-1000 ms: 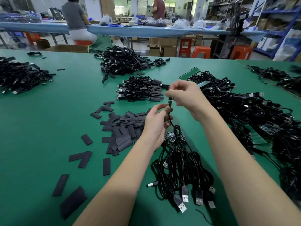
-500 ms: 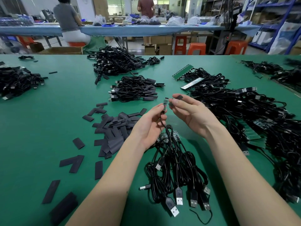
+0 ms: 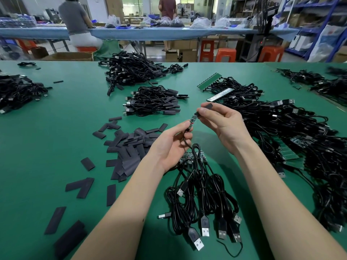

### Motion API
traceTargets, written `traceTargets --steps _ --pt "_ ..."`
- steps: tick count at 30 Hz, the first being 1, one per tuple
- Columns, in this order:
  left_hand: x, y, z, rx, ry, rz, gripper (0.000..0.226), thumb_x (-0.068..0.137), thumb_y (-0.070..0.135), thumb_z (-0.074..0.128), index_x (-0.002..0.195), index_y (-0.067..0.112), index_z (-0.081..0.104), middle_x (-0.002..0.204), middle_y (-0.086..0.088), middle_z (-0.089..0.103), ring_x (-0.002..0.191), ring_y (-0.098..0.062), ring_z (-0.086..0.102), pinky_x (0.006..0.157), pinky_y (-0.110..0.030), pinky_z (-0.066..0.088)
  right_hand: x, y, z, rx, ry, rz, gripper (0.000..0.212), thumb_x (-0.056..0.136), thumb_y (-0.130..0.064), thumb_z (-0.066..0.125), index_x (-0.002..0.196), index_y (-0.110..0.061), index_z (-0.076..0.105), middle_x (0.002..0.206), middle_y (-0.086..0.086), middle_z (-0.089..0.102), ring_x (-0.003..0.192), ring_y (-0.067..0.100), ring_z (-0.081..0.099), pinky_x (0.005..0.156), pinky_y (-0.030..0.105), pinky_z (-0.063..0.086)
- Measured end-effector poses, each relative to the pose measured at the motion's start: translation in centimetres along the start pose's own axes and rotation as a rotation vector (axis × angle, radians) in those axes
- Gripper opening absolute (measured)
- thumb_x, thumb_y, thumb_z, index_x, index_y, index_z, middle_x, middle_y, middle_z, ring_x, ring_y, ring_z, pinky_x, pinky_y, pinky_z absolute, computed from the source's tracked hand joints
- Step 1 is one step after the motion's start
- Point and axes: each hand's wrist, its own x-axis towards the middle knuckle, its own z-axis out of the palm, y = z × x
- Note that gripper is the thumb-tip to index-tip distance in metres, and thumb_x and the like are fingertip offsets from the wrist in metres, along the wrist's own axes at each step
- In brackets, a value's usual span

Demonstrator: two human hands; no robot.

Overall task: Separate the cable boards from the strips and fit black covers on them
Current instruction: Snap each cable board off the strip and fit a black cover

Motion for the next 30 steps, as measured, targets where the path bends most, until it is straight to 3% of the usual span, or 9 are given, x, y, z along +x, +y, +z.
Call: traceTargets --steps 4,8,12,20,26,30 --pt "0.0 -0.1 -0.1 -0.003 -0.029 0.007 0.019 0.095 0.012 0.061 0.076 0.013 0.066 0.07 0.003 0.058 0.054 -0.004 0.045 0.044 -0.014 0.034 -0.1 -0.4 -0.5 -0.097 -0.013 -0.061 0.016 0.08 0.003 0.078 0.089 -0.009 0.077 0.083 0.009 0.075 0.078 0.017 0.071 0.079 0.023 0.057" --pt "0.0 -0.1 -0.3 -0.012 -0.066 -0.002 0.028 0.092 0.01 0.062 0.067 0.015 0.072 0.07 0.003 0.058 0.054 -0.004 0.044 0.045 -0.014 0.034 -0.3 -0.9 -1.0 -0.087 -0.088 0.006 0.017 0.075 -0.003 0.079 0.091 -0.008 0.075 0.081 0.007 0.076 0.078 0.013 0.072 0.08 0.022 0.057" --pt "-0.2 -0.2 -0.3 0.055 -0.126 -0.018 0.003 0.085 0.011 0.065 0.086 0.012 0.062 0.071 0.002 0.057 0.056 -0.005 0.043 0.049 -0.015 0.035 -0.5 -1.7 -2.0 -0.09 -0.176 0.079 0.023 0.068 -0.009 0.078 0.091 -0.009 0.075 0.086 0.006 0.077 0.08 0.011 0.072 0.078 0.019 0.056" --pt "-0.4 -0.4 -0.1 0.15 -0.15 -0.005 0.01 0.08 0.012 0.064 0.09 0.011 0.063 0.069 0.003 0.058 0.054 -0.004 0.044 0.052 -0.015 0.034 -0.7 -2.9 -2.9 -0.2 -0.309 0.089 0.02 0.069 -0.009 0.078 0.087 -0.016 0.079 0.093 0.007 0.077 0.089 0.012 0.07 0.08 0.021 0.056" --pt "-0.3 -0.4 -0.3 0.125 -0.159 -0.004 0.006 0.09 0.01 0.06 0.094 0.011 0.063 0.072 0.004 0.057 0.057 -0.004 0.042 0.054 -0.016 0.034 -1.0 -2.1 -2.4 -0.164 -0.32 0.052 0.017 0.071 -0.007 0.076 0.084 -0.018 0.08 0.091 0.005 0.077 0.086 0.011 0.071 0.081 0.021 0.056" --pt "-0.4 -0.4 -0.2 0.148 -0.159 -0.003 0.016 0.081 0.013 0.066 0.097 0.01 0.063 0.073 0.004 0.058 0.058 -0.003 0.043 0.055 -0.016 0.034 -1.0 -2.2 -2.5 -0.208 -0.339 0.068 0.016 0.071 -0.01 0.078 0.085 -0.017 0.08 0.092 0.006 0.076 0.087 0.013 0.07 0.081 0.021 0.056"
